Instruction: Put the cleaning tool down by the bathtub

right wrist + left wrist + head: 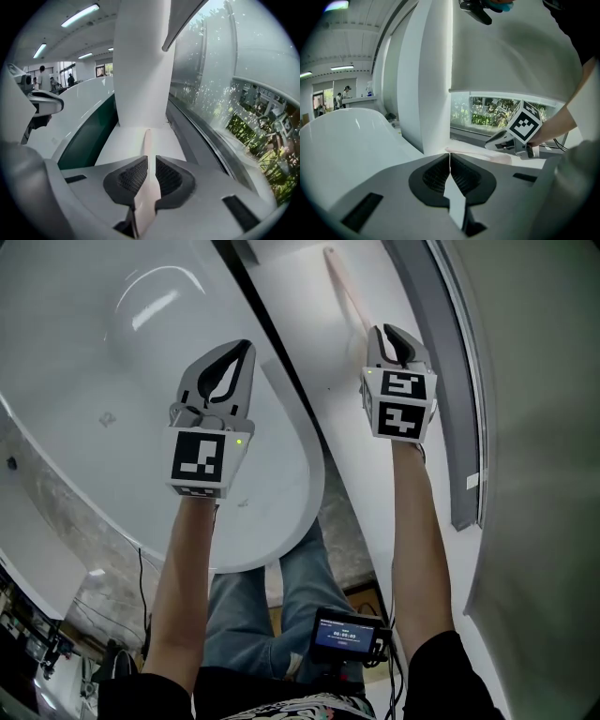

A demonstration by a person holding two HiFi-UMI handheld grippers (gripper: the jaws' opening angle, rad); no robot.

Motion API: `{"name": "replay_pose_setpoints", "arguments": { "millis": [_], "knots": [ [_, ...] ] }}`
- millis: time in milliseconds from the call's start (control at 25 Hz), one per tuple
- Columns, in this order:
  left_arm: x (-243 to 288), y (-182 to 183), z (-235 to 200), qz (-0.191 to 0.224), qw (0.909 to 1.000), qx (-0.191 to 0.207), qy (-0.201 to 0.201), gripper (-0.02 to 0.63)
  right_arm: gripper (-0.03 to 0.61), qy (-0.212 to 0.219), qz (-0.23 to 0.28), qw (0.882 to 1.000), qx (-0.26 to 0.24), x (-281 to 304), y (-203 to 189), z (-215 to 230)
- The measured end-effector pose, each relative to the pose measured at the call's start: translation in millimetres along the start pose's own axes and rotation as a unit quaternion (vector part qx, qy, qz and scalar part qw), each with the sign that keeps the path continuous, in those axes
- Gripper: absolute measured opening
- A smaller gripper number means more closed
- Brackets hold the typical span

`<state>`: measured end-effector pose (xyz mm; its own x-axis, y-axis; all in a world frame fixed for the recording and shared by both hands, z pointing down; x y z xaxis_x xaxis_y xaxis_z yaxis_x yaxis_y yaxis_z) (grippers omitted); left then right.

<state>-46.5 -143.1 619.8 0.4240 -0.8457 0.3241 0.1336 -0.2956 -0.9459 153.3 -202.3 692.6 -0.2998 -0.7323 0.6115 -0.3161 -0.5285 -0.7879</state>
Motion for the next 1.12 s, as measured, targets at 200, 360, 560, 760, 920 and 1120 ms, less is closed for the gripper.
{"name": "replay_pose_setpoints", "arguments": {
  "millis": [200,360,560,760,920,1120],
  "knots": [
    [-5,16,11,0.018,0.9998,0.005,-0.011,0.017,0.037,-0.020,0.026,0.999,-0.020,-25,8,-2],
    [-19,28,11,-0.001,0.9995,0.024,-0.020,0.017,0.028,-0.029,0.049,0.997,-0.044,-43,27,-10],
    [-33,49,6,0.013,0.9992,0.030,-0.024,0.017,0.028,-0.034,0.061,0.996,-0.054,-63,44,-19],
    [-58,64,5,0.028,0.9992,0.024,-0.013,0.017,0.028,-0.036,0.083,0.994,-0.065,-89,64,-34],
    [-74,79,4,0.039,0.9988,0.026,-0.013,0.017,0.028,-0.038,0.096,0.993,-0.064,-112,81,-46],
    [-96,100,1,0.068,0.9974,0.022,-0.003,0.018,0.028,-0.040,0.101,0.993,-0.036,-145,94,-59]
  ]
}}
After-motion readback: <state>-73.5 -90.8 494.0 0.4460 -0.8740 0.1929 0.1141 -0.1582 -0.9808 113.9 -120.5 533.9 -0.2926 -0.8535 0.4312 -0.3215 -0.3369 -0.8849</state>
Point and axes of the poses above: the fingertips, and each gripper's own axes: x forward along the fingers, z to its right, y out of its top, the point moved 3 cm from there along -x, backward along the fingers, and after that the axes turned 9 degrees about z, right-handed, at the moved point
